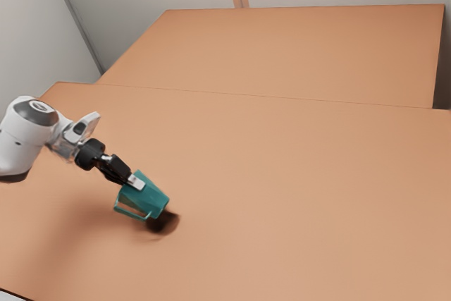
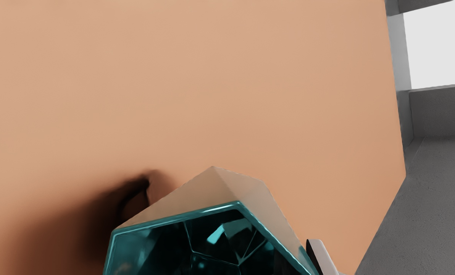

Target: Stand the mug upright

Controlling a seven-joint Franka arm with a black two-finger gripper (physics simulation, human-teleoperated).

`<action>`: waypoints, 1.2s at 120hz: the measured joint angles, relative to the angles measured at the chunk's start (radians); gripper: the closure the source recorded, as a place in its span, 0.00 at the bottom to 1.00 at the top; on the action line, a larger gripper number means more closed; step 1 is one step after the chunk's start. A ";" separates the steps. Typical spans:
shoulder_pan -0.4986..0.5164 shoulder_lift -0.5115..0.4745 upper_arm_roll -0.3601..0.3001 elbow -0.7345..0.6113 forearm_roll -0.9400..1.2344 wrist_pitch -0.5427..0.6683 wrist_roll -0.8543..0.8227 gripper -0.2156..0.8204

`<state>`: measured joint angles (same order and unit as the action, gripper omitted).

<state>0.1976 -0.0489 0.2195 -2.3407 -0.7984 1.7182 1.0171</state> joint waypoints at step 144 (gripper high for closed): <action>-0.120 0.235 -0.261 0.331 0.763 0.417 -0.627 0.97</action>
<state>0.0771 0.1859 -0.0417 -2.0092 -0.0355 2.1354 0.3903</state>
